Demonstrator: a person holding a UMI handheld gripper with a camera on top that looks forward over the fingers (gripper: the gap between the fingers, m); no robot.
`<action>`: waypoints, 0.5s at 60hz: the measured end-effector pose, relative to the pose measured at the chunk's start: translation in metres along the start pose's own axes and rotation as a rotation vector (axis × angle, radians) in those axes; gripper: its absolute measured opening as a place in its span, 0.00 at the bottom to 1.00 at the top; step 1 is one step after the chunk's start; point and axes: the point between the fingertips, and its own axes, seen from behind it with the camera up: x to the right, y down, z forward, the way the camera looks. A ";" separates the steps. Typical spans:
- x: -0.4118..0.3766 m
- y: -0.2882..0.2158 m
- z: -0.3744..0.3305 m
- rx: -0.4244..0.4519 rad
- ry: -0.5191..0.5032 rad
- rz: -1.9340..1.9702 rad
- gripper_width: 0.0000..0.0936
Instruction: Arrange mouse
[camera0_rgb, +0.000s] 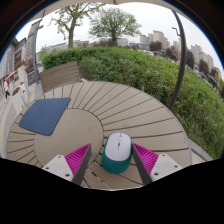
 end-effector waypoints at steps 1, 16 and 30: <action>0.000 -0.001 0.001 0.001 -0.003 -0.002 0.88; -0.005 -0.006 0.009 0.011 -0.022 -0.009 0.77; -0.025 -0.034 0.001 0.008 -0.021 -0.045 0.46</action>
